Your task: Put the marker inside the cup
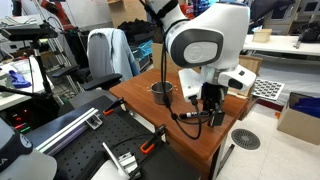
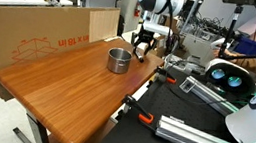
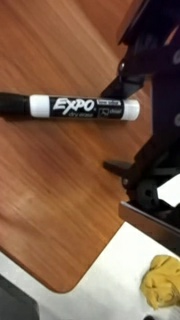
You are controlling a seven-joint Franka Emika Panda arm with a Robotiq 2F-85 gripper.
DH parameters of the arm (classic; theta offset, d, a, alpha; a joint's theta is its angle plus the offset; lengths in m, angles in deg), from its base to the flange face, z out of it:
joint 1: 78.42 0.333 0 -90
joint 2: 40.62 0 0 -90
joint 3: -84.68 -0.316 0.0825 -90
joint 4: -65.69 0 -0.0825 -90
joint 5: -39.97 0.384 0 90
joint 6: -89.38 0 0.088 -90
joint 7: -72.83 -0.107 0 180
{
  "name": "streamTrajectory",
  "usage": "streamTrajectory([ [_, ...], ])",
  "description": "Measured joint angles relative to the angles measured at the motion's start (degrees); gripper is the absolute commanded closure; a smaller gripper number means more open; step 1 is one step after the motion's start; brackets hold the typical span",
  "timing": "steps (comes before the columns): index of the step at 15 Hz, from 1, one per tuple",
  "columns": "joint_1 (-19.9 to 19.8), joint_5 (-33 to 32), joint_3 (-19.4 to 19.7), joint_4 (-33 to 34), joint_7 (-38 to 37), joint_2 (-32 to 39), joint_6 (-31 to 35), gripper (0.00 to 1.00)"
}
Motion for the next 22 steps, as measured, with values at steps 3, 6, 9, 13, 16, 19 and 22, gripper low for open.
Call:
streamTrajectory([
  [3, 0.0, 0.0, -0.4, 0.6, 0.0, 0.0, 0.0, 0.87],
  [6, 0.0, 0.0, -0.6, 1.1, 0.0, -0.1, 0.0, 0.95],
  [9, 0.0, 0.0, -1.1, 1.6, 0.0, -0.3, 0.0, 0.95],
  [13, 0.0, 0.1, -2.9, 1.9, 0.5, -2.0, 0.2, 0.95],
  [16, 0.1, 0.1, -5.2, 1.3, 1.8, -5.8, 0.4, 0.95],
  [19, 0.7, 0.1, -7.0, -0.4, 3.0, -10.9, 2.1, 0.95],
  [22, 2.5, -0.2, -7.5, -3.3, 3.6, -15.7, 6.1, 0.95],
])
